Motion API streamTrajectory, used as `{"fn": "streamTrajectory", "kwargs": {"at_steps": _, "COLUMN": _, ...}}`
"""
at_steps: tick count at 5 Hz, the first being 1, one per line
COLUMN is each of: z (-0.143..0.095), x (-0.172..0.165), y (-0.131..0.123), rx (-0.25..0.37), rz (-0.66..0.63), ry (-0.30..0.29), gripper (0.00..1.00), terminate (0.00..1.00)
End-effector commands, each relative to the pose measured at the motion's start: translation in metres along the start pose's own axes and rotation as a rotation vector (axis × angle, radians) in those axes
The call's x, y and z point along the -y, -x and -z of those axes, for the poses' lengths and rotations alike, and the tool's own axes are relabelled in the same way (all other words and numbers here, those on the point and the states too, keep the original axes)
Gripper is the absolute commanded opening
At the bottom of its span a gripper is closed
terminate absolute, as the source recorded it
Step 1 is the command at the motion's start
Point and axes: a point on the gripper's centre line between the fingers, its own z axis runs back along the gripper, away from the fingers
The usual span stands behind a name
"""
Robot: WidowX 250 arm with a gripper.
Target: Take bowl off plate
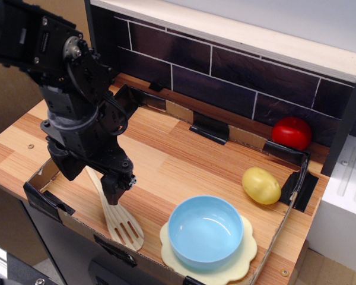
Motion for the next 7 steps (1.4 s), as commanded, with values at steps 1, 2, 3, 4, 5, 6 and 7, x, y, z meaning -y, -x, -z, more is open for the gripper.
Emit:
{"fn": "streamTrajectory", "kwargs": {"at_steps": 1, "z": 0.0, "x": 0.0, "y": 0.0, "rx": 0.0, "rz": 0.0, "ry": 0.0, "gripper": 1.0, "terminate": 0.0}}
{"fn": "streamTrajectory", "kwargs": {"at_steps": 2, "z": -0.014, "x": 0.014, "y": -0.008, "rx": 0.033, "rz": -0.035, "ry": 0.054, "gripper": 1.0, "terminate": 0.0}}
{"fn": "streamTrajectory", "kwargs": {"at_steps": 3, "z": -0.021, "x": 0.036, "y": -0.016, "rx": 0.029, "rz": -0.067, "ry": 0.077, "gripper": 1.0, "terminate": 0.0}}
{"fn": "streamTrajectory", "kwargs": {"at_steps": 4, "z": -0.017, "x": 0.058, "y": -0.02, "rx": 0.007, "rz": -0.071, "ry": 0.085, "gripper": 1.0, "terminate": 0.0}}
{"fn": "streamTrajectory", "kwargs": {"at_steps": 5, "z": -0.002, "x": 0.08, "y": -0.021, "rx": -0.07, "rz": -0.04, "ry": 0.093, "gripper": 1.0, "terminate": 0.0}}
{"fn": "streamTrajectory", "kwargs": {"at_steps": 6, "z": 0.014, "x": 0.089, "y": -0.02, "rx": -0.06, "rz": -0.046, "ry": 0.065, "gripper": 1.0, "terminate": 0.0}}
{"fn": "streamTrajectory", "kwargs": {"at_steps": 7, "z": 0.023, "x": 0.093, "y": -0.02, "rx": -0.07, "rz": -0.037, "ry": 0.062, "gripper": 1.0, "terminate": 0.0}}
